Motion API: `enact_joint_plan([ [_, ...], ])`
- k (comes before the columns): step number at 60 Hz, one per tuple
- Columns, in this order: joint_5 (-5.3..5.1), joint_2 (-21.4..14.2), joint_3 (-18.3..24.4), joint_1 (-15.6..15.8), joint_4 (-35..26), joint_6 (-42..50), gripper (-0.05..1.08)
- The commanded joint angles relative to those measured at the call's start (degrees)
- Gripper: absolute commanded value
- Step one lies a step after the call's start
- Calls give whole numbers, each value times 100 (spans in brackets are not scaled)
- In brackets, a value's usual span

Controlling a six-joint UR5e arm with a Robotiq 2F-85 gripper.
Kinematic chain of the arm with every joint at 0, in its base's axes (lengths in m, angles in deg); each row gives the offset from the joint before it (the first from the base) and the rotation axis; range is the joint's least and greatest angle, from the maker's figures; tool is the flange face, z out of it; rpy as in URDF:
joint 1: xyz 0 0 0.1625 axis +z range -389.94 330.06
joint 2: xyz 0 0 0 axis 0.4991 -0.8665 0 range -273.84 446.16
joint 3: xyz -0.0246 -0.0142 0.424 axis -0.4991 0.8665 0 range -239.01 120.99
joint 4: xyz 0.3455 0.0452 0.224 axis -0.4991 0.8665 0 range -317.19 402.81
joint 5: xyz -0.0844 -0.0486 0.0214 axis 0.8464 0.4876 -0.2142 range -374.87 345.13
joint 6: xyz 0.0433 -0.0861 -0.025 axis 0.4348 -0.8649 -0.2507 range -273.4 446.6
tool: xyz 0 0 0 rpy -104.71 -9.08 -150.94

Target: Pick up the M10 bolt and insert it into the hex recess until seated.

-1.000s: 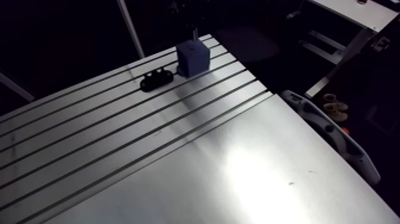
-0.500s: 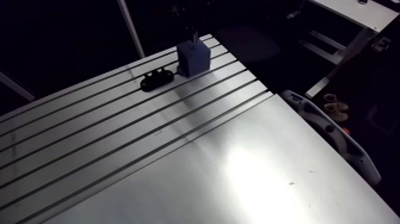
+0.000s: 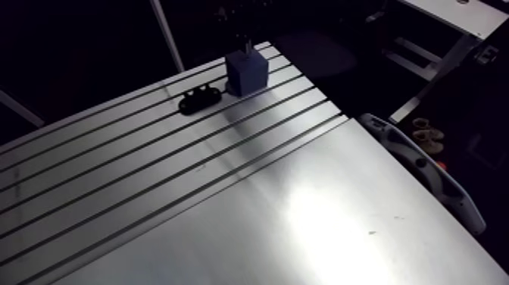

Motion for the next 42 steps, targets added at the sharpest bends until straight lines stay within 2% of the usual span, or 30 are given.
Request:
enact_joint_plan([
  [1,6,65,12,0,2,25,107],
  [42,6,66,-6,18,11,16,107],
])
